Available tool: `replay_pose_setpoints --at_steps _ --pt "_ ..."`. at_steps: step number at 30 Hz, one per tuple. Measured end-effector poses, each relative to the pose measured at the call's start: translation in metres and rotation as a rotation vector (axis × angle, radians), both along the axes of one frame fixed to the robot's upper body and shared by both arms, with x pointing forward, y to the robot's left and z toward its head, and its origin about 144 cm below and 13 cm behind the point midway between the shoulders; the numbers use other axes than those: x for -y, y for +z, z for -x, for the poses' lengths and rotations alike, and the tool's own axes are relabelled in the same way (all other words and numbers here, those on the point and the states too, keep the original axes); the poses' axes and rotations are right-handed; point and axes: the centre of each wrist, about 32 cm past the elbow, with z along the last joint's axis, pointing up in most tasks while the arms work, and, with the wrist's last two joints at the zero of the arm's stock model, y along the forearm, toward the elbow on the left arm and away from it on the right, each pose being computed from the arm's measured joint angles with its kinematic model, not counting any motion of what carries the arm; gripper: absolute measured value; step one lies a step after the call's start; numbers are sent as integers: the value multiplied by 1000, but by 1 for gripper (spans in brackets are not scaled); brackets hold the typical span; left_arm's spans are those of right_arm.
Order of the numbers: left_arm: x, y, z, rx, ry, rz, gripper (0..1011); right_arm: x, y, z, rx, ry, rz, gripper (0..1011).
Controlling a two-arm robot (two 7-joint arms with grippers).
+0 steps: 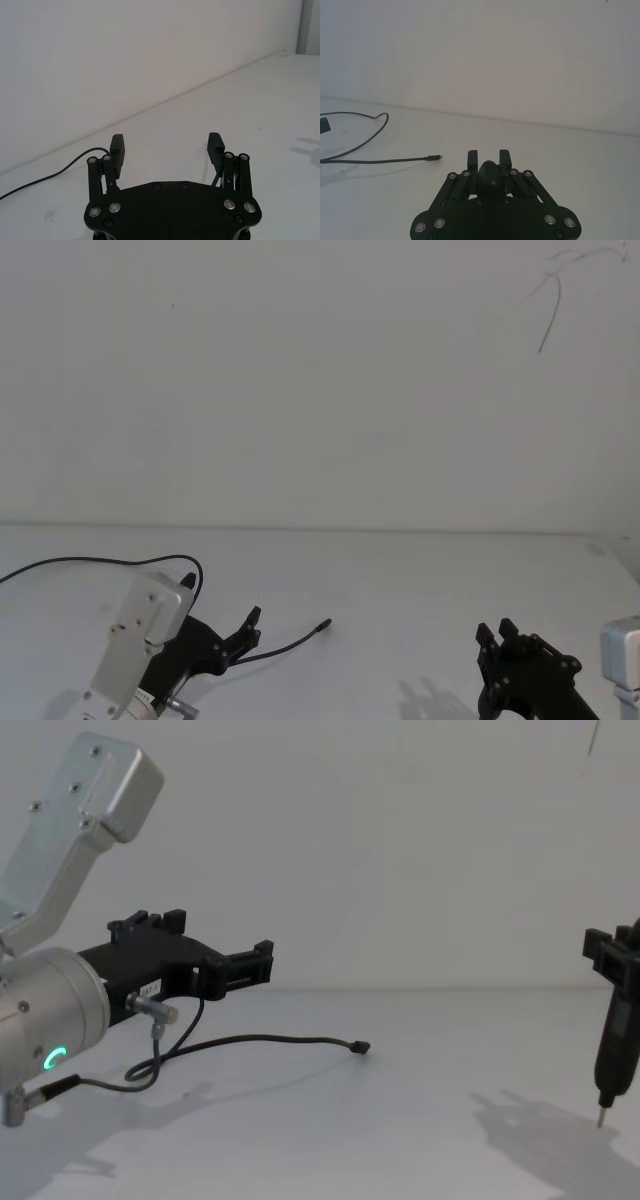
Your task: Pick up the data cable with the one hand.
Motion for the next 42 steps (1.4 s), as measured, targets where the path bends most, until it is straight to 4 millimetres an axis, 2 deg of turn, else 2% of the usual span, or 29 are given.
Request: replay_pose_setpoints --at_steps 22,35,42 --pt "-3 1 -1 6 -31 -6 1001 0 0 0 0 0 0 251" --pt "-27 -2 -11 -41 -174 -52 1001 0 0 0 0 0 0 251" --pt "-47 -12 -19 -120 -246 -96 1001 0 0 0 0 0 0 251"
